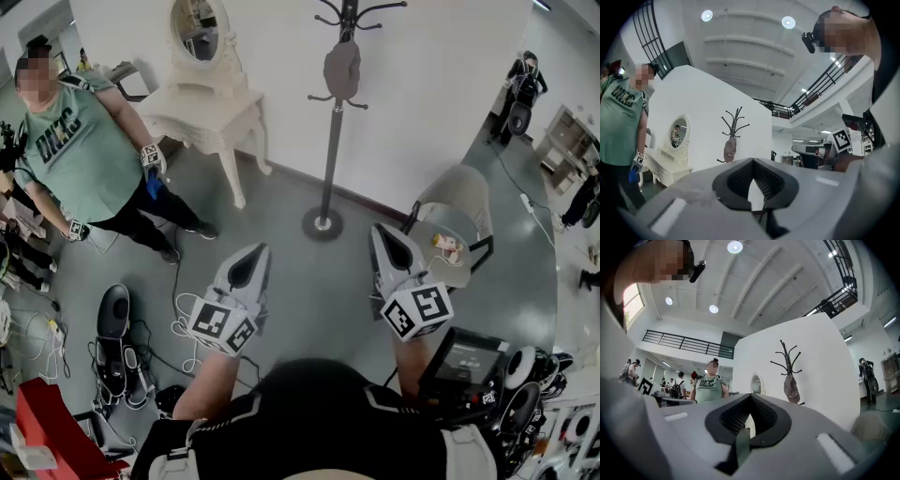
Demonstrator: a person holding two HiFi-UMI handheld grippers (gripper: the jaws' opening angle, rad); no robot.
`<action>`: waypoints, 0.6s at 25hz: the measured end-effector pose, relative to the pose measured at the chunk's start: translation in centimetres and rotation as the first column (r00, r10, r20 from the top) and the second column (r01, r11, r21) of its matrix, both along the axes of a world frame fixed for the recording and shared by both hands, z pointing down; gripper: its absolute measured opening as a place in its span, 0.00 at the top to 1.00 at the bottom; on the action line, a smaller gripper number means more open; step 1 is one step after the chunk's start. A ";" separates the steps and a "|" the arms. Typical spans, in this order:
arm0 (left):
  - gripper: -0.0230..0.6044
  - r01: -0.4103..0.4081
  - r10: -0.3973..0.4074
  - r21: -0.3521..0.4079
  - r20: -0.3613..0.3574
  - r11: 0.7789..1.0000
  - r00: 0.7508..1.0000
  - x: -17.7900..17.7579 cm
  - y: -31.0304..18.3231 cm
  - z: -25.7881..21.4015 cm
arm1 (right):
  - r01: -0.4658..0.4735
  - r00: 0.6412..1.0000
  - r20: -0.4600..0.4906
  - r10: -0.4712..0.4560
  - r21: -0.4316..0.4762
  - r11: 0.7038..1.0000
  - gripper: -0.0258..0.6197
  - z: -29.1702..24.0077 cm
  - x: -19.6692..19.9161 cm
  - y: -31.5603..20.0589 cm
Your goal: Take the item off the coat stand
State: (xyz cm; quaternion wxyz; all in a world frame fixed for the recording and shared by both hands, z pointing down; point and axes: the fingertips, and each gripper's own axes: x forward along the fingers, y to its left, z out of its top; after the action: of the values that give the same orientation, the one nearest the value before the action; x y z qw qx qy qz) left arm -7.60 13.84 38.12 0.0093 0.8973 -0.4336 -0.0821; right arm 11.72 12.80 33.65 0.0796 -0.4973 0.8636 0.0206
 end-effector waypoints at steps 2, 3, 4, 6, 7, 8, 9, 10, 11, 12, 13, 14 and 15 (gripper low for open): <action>0.95 -0.002 0.002 -0.002 -0.003 1.000 1.000 -0.1 0.2 -0.1 | 0.002 1.000 -0.003 -0.002 -0.002 1.000 0.95 -0.1 -0.2 0.1; 0.95 -0.003 0.003 -0.003 -0.004 1.000 1.000 -0.2 0.3 -0.1 | 0.002 1.000 -0.003 -0.002 -0.001 1.000 0.95 -0.1 -0.3 0.2; 0.95 -0.004 0.004 -0.004 -0.004 1.000 1.000 -0.2 0.4 -0.1 | 0.002 1.000 -0.004 -0.002 0.001 1.000 0.95 -0.2 -0.3 0.4; 0.95 -0.007 0.007 -0.004 -0.002 1.000 1.000 -0.4 0.7 -0.1 | 0.001 1.000 -0.006 -0.001 0.006 1.000 0.95 -0.3 -0.5 0.7; 0.95 -0.008 0.008 -0.003 -0.001 1.000 1.000 -0.5 0.8 -0.1 | 0.001 1.000 -0.006 -0.001 0.007 1.000 0.95 -0.3 -0.6 0.7; 0.95 -0.008 0.008 -0.003 -0.001 1.000 1.000 -0.6 0.9 -0.2 | 0.001 1.000 -0.005 -0.001 0.006 1.000 0.95 -0.4 -0.7 0.8; 0.95 -0.008 0.008 -0.002 -0.003 1.000 1.000 -0.7 0.9 -0.3 | 0.002 1.000 -0.004 -0.002 0.003 1.000 0.95 -0.4 -0.8 0.8; 0.95 -0.008 0.008 -0.002 -0.005 1.000 1.000 -0.9 0.9 -0.4 | 0.005 1.000 -0.002 -0.005 0.003 1.000 0.95 -0.5 -0.9 0.8; 0.95 -0.008 0.008 -0.002 -0.007 1.000 1.000 -1.0 0.9 -0.4 | 0.007 1.000 0.001 -0.007 0.004 1.000 0.95 -0.5 -1.0 0.8; 0.95 -0.008 0.008 -0.002 -0.007 1.000 1.000 -1.0 0.9 -0.4 | 0.009 1.000 0.004 -0.009 0.008 1.000 0.95 -0.5 -1.1 0.9; 0.95 -0.009 0.009 -0.001 -0.006 1.000 1.000 -1.1 1.0 -0.4 | 0.010 1.000 0.005 -0.010 0.011 1.000 0.95 -0.5 -1.2 0.9; 0.95 -0.011 0.011 -0.002 -0.006 1.000 1.000 -1.2 1.0 -0.3 | 0.011 1.000 0.005 -0.011 0.014 1.000 0.95 -0.6 -1.4 1.0; 0.95 -0.010 0.010 -0.003 -0.007 1.000 1.000 -1.3 1.1 -0.3 | 0.013 1.000 0.006 -0.013 0.016 1.000 0.95 -0.5 -1.6 1.0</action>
State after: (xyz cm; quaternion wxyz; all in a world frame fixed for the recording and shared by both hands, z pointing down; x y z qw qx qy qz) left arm -8.89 14.94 37.83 0.0125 0.8992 -0.4291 -0.0847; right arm 10.17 13.81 33.10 0.0864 -0.4913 0.8663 0.0255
